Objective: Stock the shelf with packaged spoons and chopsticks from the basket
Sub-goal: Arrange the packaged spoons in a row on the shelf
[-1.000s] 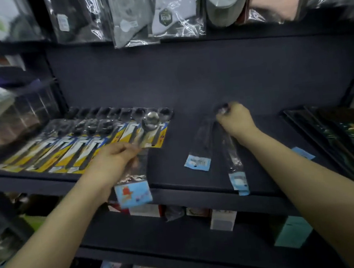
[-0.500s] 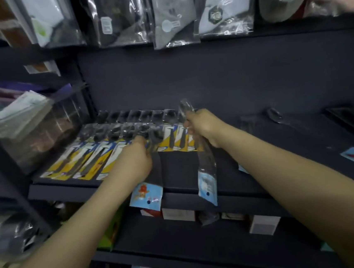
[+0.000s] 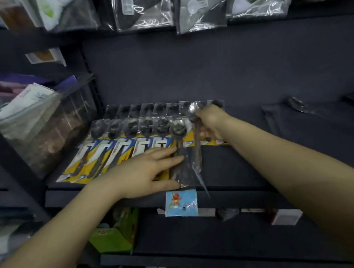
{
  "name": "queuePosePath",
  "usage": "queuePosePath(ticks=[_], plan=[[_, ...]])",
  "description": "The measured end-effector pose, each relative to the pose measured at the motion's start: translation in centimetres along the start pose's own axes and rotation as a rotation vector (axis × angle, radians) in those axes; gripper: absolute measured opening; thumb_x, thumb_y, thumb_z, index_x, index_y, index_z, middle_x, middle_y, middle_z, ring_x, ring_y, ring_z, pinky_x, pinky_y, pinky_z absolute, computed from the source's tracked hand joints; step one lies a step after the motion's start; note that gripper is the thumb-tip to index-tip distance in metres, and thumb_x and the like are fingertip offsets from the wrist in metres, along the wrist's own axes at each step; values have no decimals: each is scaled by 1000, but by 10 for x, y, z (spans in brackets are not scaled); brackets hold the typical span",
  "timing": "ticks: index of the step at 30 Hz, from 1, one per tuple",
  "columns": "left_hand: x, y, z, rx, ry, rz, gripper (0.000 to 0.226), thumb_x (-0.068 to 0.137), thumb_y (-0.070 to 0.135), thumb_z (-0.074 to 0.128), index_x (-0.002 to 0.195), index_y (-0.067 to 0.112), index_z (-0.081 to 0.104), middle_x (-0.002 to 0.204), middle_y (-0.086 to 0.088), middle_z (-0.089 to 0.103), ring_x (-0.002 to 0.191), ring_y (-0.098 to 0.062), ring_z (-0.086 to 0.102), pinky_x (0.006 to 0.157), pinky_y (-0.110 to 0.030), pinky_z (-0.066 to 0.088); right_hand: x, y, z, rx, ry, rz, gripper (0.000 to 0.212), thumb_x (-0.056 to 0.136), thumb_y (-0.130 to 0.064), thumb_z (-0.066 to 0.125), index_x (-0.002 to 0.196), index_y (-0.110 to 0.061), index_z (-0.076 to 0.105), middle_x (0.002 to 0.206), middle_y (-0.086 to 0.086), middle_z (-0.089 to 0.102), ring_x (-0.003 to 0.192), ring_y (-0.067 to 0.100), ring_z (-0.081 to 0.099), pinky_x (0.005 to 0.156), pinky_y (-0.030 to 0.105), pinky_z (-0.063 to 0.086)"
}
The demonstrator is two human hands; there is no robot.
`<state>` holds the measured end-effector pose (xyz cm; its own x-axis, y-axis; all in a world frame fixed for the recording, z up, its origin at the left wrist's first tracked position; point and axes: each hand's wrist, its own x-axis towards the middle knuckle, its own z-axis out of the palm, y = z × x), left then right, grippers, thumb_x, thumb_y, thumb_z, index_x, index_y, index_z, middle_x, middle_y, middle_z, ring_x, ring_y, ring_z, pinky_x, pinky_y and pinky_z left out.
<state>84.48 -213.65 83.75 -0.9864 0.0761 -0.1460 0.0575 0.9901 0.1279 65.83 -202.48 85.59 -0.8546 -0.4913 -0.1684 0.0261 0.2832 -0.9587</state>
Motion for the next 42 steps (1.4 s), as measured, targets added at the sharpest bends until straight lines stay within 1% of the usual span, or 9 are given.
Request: queuePosePath(ticks=[5,10,13,25,29,33,35,39,42], plan=[[5,2,-1,50,45,12,64,87,56,36,143,36,15,156,11,3,142,-11,3,113,-23,7,10,0,1,-202,59,-29,33,91,1,47,62,-13,41,59,5,45,33,9,46,26,13,33],[10,1,3,86,99,32,71,83,67,25,144,32,16,156,7,12,140,-14,11,113,-27,12,16,6,14,-497,202,-135,9,88,-1,50,85,-7,55,79,11,56,64,25,58,51,29,53],[8,0,3,68,142,39,87,66,73,6,143,34,17,155,9,17,139,-12,15,112,-28,16,16,9,18,-555,273,-197,25,86,4,47,110,3,57,105,23,64,95,41,64,79,46,56],[25,27,5,6,183,144,68,76,67,11,132,39,37,152,9,24,138,-11,21,109,-30,23,8,12,-37,-841,279,-368,25,83,-2,46,96,-5,67,110,20,66,105,36,60,84,35,49],[25,32,3,7,176,74,77,73,73,7,136,37,32,150,11,25,137,-8,21,109,-30,24,7,32,-91,-1048,443,-264,32,88,-20,52,118,-12,57,128,21,50,122,40,44,100,42,38],[35,50,-8,-99,410,76,73,79,72,16,136,30,37,139,6,42,129,-12,36,106,-35,35,9,46,-138,-1140,493,18,58,91,-36,52,133,1,37,141,26,38,132,41,33,107,46,31],[47,64,-16,-138,550,88,59,83,59,29,124,22,51,123,3,55,113,-15,51,95,-37,45,12,50,-151,-1114,422,27,46,93,-22,50,127,7,44,132,28,49,124,41,45,98,44,41],[78,101,-25,-288,695,86,37,81,43,44,99,17,64,88,5,61,74,-4,51,68,-12,40,9,44,-167,-1030,311,-135,15,88,4,44,89,5,59,88,22,62,86,38,63,68,40,49],[110,132,-28,-528,633,-51,23,87,30,54,103,16,64,92,2,66,81,-8,58,72,-12,42,-7,32,-172,-243,131,-104,13,89,5,44,84,-3,51,63,10,50,39,15,54,37,20,41]])
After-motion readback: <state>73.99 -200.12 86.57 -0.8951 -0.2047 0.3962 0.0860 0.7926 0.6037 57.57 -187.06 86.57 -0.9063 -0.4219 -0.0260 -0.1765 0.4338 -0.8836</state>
